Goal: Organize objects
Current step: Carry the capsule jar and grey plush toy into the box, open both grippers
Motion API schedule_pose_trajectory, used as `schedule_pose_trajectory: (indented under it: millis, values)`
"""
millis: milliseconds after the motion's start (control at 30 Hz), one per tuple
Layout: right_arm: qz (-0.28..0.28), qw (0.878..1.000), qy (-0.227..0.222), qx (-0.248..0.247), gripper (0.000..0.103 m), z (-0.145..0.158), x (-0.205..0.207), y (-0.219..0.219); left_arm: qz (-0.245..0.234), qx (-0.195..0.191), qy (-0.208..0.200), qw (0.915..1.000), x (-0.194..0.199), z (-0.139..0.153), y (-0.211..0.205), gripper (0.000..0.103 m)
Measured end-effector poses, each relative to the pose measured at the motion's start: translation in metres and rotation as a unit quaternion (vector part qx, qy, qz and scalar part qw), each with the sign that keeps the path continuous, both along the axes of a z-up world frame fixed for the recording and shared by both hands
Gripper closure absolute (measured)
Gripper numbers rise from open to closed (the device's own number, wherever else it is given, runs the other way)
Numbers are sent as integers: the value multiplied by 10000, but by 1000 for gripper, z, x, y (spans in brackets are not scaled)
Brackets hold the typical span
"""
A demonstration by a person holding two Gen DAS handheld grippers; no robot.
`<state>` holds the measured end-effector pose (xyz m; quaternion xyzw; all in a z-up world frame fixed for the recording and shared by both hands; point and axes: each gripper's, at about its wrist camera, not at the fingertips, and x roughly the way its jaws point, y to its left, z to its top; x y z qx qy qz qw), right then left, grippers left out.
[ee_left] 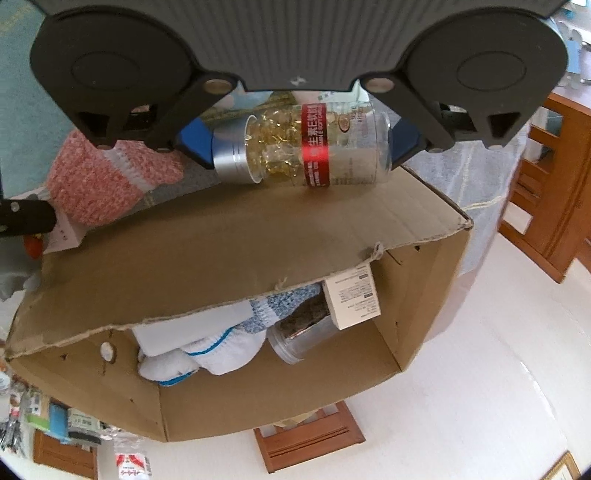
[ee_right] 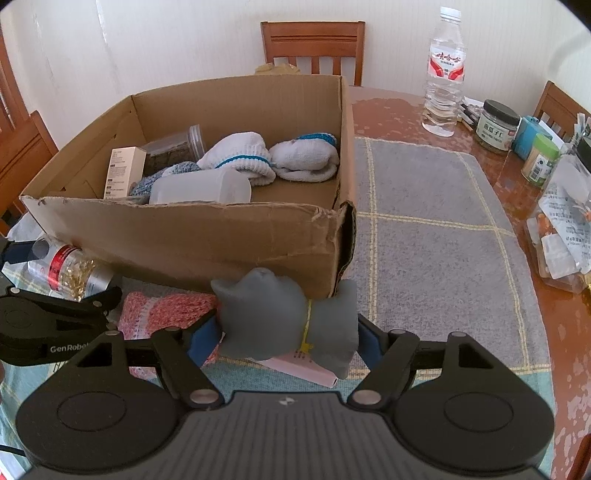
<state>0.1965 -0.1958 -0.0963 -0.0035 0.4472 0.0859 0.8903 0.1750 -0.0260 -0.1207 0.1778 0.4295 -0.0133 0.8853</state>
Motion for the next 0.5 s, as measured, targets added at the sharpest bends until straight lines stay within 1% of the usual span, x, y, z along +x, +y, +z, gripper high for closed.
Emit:
schedule_pose_trajectory:
  millis: [167, 367, 467, 500]
  values:
    - [71, 9999, 52, -48, 25, 2, 1, -1, -274, -150, 133, 9994, -2, 7, 4, 10]
    - [242, 9995, 45, -176, 25, 13, 0, -7, -666, -368, 285, 9967, -4, 26, 13, 10]
    - [355, 9992, 78, -179, 25, 21, 1, -12, -847, -600, 443, 9936, -3, 41, 19, 10]
    - [393, 9990, 101, -173, 25, 24, 1, -13, -913, -736, 518, 9917, -3, 47, 22, 10]
